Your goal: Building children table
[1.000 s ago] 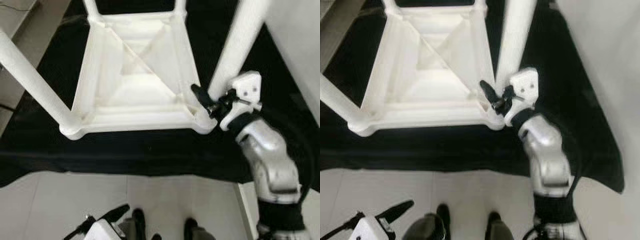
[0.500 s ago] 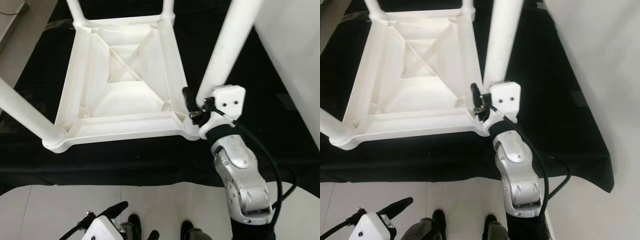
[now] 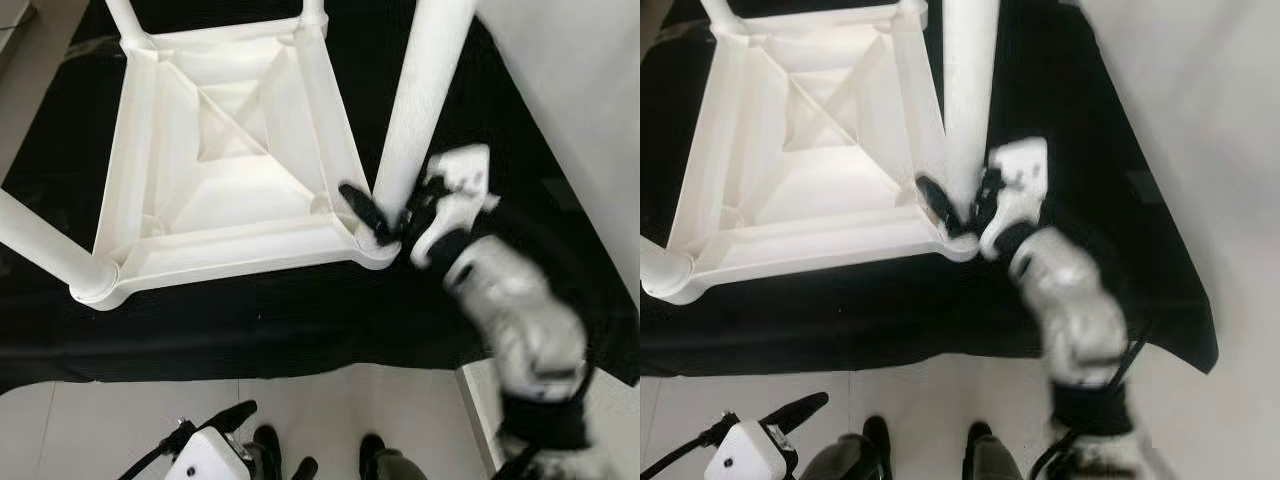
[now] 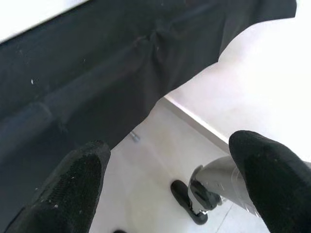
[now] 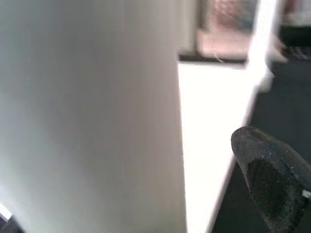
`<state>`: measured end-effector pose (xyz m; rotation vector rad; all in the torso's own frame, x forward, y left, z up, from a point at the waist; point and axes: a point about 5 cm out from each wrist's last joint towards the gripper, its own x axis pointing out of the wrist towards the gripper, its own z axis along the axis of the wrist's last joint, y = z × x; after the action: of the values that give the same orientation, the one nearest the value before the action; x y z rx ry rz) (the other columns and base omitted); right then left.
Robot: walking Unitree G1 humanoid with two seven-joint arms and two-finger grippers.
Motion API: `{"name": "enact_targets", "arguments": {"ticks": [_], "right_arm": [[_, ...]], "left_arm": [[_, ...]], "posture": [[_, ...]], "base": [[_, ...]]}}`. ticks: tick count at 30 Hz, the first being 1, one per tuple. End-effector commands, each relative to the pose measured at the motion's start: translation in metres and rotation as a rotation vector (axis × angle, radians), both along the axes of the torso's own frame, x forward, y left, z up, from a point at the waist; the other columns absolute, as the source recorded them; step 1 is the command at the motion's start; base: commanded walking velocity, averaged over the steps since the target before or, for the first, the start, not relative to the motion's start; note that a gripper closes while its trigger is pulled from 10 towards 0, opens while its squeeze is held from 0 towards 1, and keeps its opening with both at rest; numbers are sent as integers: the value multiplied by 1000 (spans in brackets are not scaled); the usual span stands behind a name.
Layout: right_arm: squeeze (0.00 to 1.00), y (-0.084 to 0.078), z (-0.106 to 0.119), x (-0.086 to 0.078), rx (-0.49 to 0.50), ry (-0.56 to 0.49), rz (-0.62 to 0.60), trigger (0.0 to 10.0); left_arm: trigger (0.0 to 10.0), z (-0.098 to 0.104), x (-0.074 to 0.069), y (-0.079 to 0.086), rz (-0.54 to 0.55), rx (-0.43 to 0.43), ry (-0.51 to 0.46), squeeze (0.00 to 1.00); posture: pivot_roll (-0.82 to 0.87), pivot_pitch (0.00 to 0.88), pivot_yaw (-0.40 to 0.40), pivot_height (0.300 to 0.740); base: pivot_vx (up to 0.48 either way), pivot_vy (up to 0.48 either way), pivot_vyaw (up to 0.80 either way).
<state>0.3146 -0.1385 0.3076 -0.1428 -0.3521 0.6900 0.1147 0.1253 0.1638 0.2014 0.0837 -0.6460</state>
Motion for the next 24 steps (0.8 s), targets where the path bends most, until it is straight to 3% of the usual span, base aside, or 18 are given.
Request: {"name": "enact_targets", "arguments": {"ticks": [1,6,8,9,10,11,16,21,24], "right_arm": [[0,-4,-1,5,-37,-1,87,10000],[0,-9,7,11,-80,48,328,10000],[0,-9,5,13,-103,60,358,10000],[0,-7,-1,16,-117,103,397,4980],[0,-7,-6,19,-126,132,422,4980],[0,-5,-12,22,-122,168,431,0],[0,0,-26,28,-135,216,415,0],[0,2,-36,23,-127,234,392,0],[0,1,-54,11,-114,274,323,0]], "left_arm": [[10000,-8,-2,-1,4,11,33,0],[10000,-10,2,-2,7,10,25,0],[10000,-10,2,-2,7,9,23,0],[10000,-11,3,-2,7,9,21,0],[10000,-11,4,-3,6,8,20,0],[10000,-12,5,-3,5,8,17,0],[10000,-13,8,-4,3,6,10,0],[10000,-14,10,-5,3,3,5,0],[10000,-15,13,-5,4,-3,-1,0]], "posture": [[72,311,-15,740],[70,301,-27,740],[71,296,-32,740],[67,289,-36,740],[67,287,-38,740],[63,280,-40,740],[61,270,-47,740],[56,266,-48,740],[40,259,-44,740]], "base": [[0,0,0],[0,0,0],[0,0,0],[0,0,0],[0,0,0],[0,0,0],[0,0,0],[0,0,0],[0,0,0]]}}
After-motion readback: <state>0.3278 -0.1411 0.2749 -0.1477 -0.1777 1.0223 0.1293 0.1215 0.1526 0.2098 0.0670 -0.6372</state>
